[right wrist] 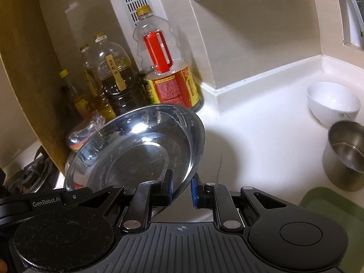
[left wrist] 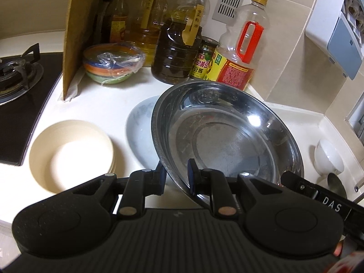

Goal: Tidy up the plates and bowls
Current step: 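Lift the steel plate with both grippers and carry it over the white floral plate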

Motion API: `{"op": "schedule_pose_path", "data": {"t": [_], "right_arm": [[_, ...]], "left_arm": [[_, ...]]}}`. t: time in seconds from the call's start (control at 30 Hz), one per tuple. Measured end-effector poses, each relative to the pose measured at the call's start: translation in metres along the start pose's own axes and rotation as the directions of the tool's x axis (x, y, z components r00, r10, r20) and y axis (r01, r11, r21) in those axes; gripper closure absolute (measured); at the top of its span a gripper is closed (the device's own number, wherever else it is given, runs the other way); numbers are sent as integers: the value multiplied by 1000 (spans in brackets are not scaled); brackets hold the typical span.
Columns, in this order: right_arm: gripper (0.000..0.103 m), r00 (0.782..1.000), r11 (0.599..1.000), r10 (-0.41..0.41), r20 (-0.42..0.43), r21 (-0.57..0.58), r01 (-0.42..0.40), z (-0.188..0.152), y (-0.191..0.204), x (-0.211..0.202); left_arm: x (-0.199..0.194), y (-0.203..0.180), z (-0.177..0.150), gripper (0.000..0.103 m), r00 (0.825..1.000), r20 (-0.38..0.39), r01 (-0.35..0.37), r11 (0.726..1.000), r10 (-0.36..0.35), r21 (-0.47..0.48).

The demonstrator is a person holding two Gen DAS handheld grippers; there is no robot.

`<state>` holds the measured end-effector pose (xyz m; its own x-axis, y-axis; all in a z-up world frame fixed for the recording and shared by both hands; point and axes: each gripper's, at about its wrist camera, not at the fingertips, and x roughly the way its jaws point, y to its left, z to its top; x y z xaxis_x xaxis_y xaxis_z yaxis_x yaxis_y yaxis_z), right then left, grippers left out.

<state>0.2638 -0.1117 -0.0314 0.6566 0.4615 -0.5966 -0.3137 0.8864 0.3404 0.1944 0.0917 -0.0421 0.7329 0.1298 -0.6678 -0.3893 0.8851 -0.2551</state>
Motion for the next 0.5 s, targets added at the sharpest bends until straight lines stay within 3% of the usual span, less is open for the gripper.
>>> {"op": "schedule_pose_path", "data": {"t": [0.5], "right_arm": [[87,998,999,37,-59,-24,-39,-7,8,13]], "left_arm": [[-4,17,-10,85,998,-22,-51,998,50,-44]]}}
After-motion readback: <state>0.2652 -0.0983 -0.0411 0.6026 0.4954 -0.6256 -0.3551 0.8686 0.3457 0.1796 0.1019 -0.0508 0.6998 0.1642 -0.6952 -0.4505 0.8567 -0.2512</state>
